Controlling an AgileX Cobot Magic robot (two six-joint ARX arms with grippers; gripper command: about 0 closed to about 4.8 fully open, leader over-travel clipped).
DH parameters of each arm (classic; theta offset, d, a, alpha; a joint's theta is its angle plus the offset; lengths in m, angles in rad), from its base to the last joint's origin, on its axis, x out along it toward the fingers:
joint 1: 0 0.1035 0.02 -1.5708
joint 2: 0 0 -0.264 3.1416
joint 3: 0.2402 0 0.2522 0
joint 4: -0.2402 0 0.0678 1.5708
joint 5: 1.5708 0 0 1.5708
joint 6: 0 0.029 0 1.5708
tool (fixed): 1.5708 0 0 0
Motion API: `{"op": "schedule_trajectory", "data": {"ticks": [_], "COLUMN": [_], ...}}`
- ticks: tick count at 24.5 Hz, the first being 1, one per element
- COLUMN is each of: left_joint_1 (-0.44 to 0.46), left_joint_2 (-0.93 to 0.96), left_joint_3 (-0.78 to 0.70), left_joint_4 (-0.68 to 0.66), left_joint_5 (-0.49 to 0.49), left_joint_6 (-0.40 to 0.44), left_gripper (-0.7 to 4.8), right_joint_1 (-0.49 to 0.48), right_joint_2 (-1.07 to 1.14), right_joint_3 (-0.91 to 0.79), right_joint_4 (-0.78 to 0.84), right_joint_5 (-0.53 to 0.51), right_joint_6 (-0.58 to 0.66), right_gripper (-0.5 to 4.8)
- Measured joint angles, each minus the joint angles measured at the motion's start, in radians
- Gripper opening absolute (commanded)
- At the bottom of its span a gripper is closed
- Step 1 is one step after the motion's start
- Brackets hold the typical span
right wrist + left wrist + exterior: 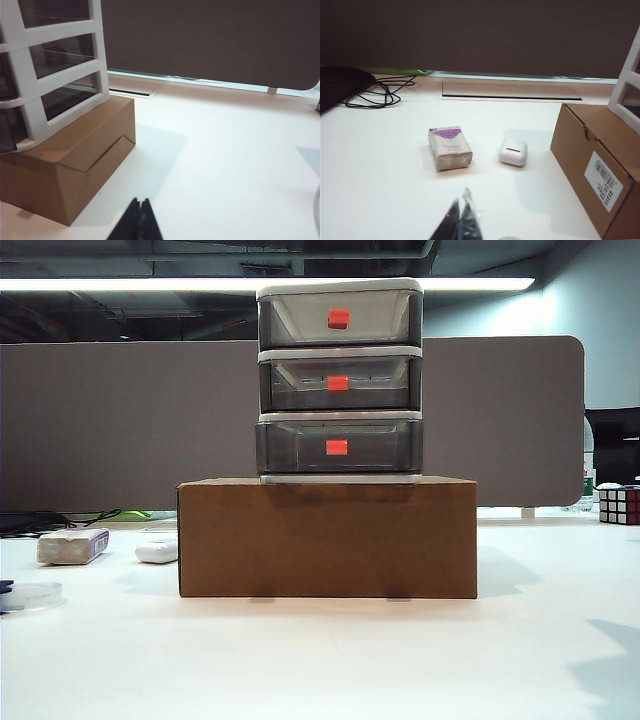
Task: Open the third layer of the drawer on the table, pick up the transparent tape on the table and put it in, and finally close the drawer.
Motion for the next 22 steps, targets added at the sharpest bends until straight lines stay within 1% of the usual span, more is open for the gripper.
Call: {"op": "schedule_trajectory", "data": {"ticks": [11, 13, 14, 15, 16, 17, 19, 20, 21, 22], "left_joint_1": [0.0, 0.0, 0.0, 0.0, -0.002, -0.015, -0.074, -0.112, -0.208, -0.35], "left_joint_2": [0.0, 0.0, 0.0, 0.0, 0.0, 0.0, 0.0, 0.0, 0.0, 0.002], "left_joint_3": [0.0, 0.0, 0.0, 0.0, 0.0, 0.0, 0.002, 0.003, 0.005, 0.004], "left_joint_4": [0.0, 0.001, 0.004, 0.014, 0.03, 0.055, 0.101, 0.111, 0.121, 0.12], "left_joint_5": [0.0, 0.021, 0.049, 0.098, 0.143, 0.188, 0.225, 0.23, 0.213, 0.113], "left_joint_6": [0.0, -0.008, -0.026, -0.071, -0.122, -0.193, -0.29, -0.307, -0.319, -0.323], "left_gripper": [-0.05, -0.06, -0.06, -0.06, -0.06, -0.06, -0.06, -0.06, -0.06, -0.06], "right_joint_1": [0.0, 0.0, 0.0, 0.0, 0.0, 0.001, 0.017, 0.033, 0.071, 0.116], "right_joint_2": [0.0, 0.0, 0.0, 0.0, 0.0, 0.0, 0.0, 0.0, 0.002, 0.011], "right_joint_3": [0.0, 0.0, 0.0, 0.0, 0.0, 0.0, 0.001, 0.002, 0.013, 0.029], "right_joint_4": [0.0, 0.0, 0.002, 0.008, 0.023, 0.038, 0.069, 0.068, 0.038, 0.032], "right_joint_5": [0.0, -0.001, -0.01, -0.039, -0.077, -0.11, -0.163, -0.174, -0.174, -0.151], "right_joint_6": [0.0, 0.001, 0.008, 0.032, 0.066, 0.092, 0.12, 0.128, 0.136, 0.144], "right_gripper": [-0.05, -0.05, -0.05, -0.05, -0.05, -0.05, -0.05, -0.05, -0.05, -0.05]}}
